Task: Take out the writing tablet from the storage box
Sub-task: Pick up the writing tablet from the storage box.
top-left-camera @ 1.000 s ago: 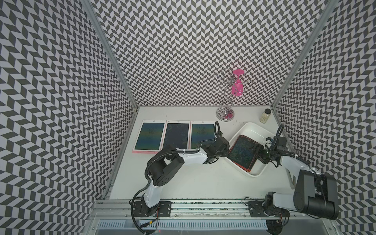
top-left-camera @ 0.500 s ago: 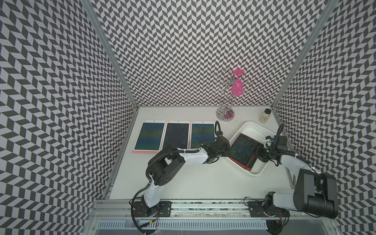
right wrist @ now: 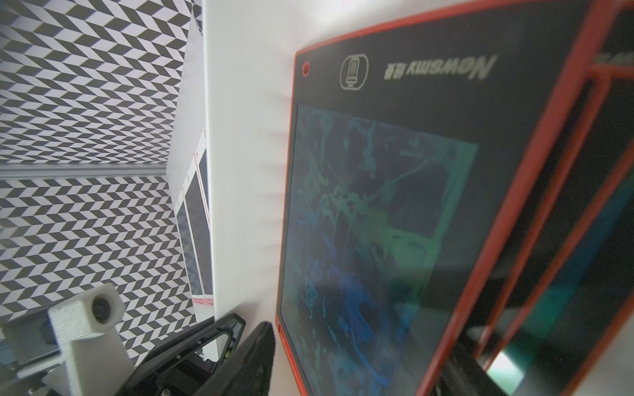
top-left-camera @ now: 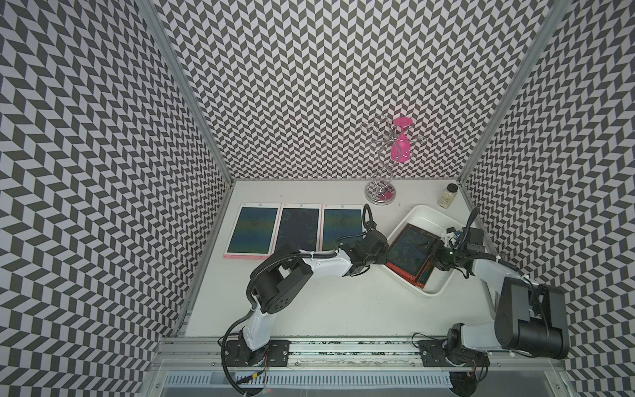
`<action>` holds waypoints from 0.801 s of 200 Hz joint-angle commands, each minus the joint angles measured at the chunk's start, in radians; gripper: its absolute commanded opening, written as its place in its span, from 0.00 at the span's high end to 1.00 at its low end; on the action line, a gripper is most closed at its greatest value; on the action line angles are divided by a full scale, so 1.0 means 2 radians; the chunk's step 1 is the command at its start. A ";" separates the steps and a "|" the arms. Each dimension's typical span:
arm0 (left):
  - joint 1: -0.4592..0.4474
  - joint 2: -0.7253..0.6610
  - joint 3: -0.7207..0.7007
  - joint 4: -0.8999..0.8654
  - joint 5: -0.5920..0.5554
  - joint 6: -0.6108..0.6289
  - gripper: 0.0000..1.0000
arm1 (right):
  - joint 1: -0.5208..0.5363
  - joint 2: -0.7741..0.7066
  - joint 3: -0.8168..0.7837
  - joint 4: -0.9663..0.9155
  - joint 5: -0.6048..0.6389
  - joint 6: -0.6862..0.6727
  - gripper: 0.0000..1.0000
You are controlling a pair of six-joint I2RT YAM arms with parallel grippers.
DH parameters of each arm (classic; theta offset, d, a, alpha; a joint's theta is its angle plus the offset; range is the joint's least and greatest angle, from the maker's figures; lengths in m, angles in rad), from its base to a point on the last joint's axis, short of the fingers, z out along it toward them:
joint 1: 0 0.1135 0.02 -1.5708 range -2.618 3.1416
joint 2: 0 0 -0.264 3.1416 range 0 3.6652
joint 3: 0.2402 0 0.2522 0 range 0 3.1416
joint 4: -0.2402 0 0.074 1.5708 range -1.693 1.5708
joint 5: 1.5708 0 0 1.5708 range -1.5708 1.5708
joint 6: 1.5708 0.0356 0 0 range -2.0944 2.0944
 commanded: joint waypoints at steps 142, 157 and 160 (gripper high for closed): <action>-0.025 -0.010 0.013 -0.020 0.067 -0.019 0.84 | -0.005 0.081 0.064 0.092 -0.041 0.022 0.61; -0.026 -0.016 0.010 -0.021 0.068 -0.019 0.81 | -0.005 0.083 0.065 0.092 -0.042 0.022 0.64; -0.026 -0.017 0.009 -0.020 0.068 -0.019 0.81 | -0.006 0.082 0.065 0.092 -0.043 0.022 0.64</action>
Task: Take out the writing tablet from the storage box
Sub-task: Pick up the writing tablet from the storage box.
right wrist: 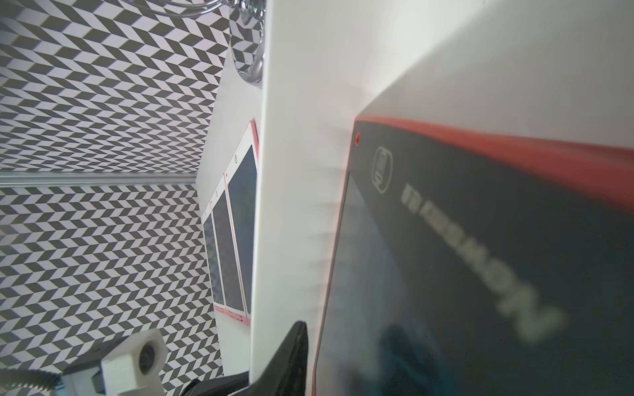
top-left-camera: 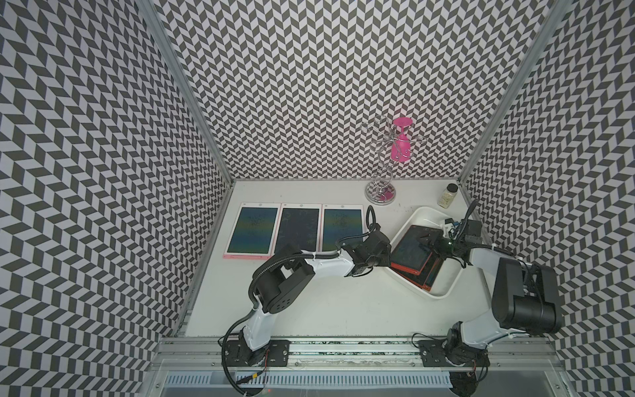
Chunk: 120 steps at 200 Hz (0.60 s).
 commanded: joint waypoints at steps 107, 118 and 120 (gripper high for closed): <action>-0.009 -0.076 -0.010 -0.013 0.009 0.007 0.76 | -0.021 -0.047 -0.017 -0.028 0.000 -0.035 0.81; -0.006 -0.081 -0.014 -0.012 0.009 0.007 0.76 | -0.027 -0.051 -0.017 -0.032 -0.002 -0.038 0.88; -0.005 -0.082 -0.015 -0.012 0.008 0.008 0.76 | -0.029 -0.052 -0.017 -0.032 -0.004 -0.039 0.90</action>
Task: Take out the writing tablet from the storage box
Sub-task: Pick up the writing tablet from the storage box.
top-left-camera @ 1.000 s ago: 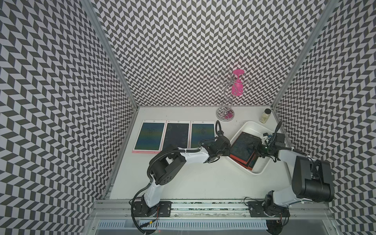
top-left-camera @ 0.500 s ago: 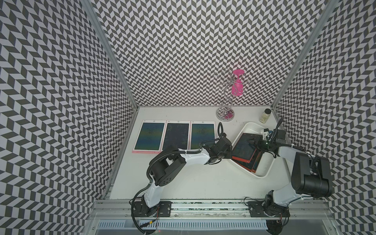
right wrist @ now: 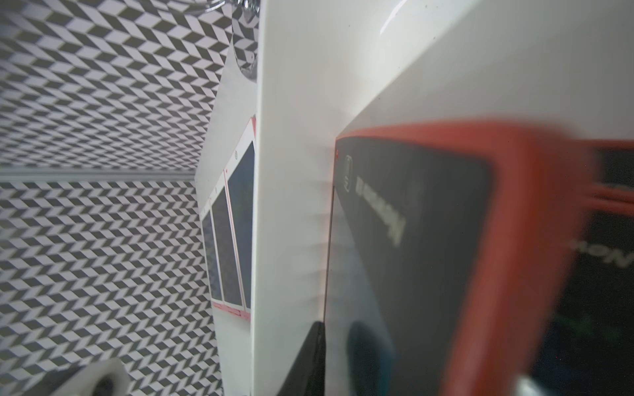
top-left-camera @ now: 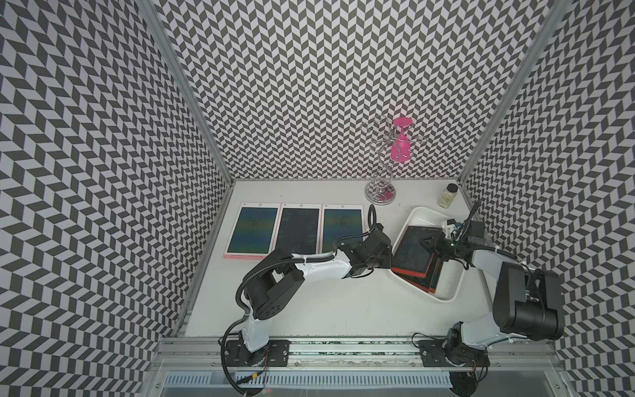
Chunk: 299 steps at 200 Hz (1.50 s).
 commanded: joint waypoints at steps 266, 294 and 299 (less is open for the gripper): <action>0.097 -0.164 -0.114 0.043 0.043 0.051 0.70 | -0.031 -0.166 0.030 -0.008 -0.074 0.071 1.00; 0.112 -0.189 -0.137 0.057 0.067 0.056 0.67 | -0.011 -0.164 0.042 -0.024 -0.080 0.066 1.00; 0.115 -0.194 -0.141 0.059 0.070 0.056 0.67 | -0.005 -0.164 0.041 -0.022 -0.080 0.069 1.00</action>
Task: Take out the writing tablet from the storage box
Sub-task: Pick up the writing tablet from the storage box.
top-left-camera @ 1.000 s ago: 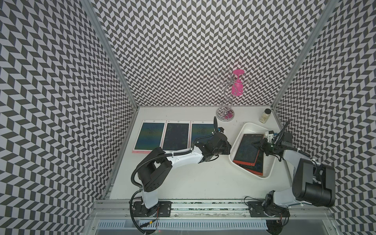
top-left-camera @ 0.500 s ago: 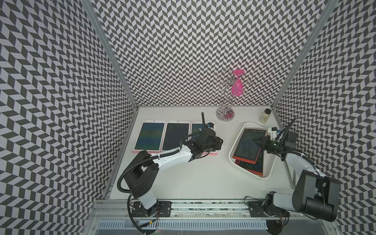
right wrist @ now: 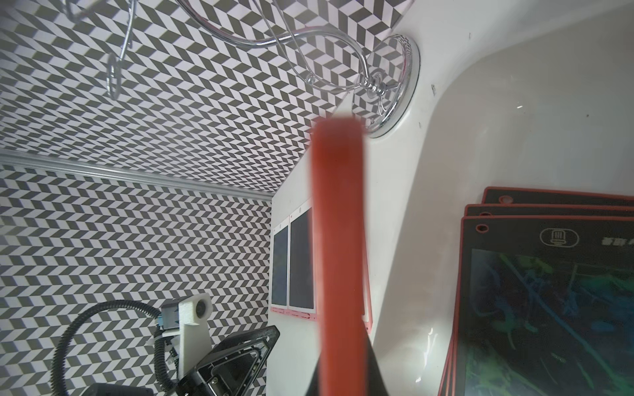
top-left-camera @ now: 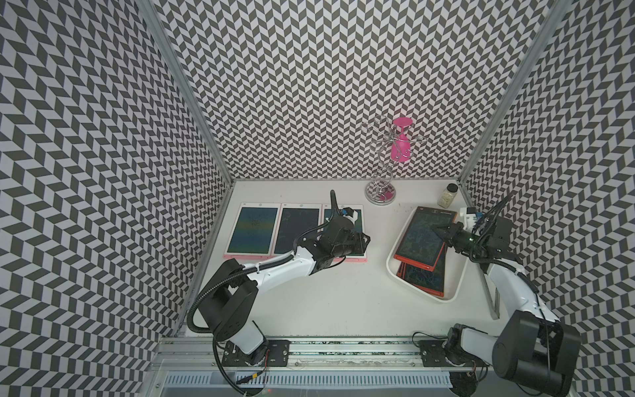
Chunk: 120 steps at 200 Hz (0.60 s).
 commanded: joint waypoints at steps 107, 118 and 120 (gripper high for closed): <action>0.068 -0.152 -0.162 0.078 0.079 -0.001 0.51 | 0.203 -0.025 -0.011 0.097 0.049 0.099 1.00; 0.075 -0.166 -0.174 0.082 0.085 -0.003 0.51 | 0.215 -0.024 -0.011 0.100 0.053 0.103 1.00; 0.076 -0.168 -0.176 0.082 0.085 -0.003 0.50 | 0.218 -0.024 -0.011 0.100 0.055 0.103 1.00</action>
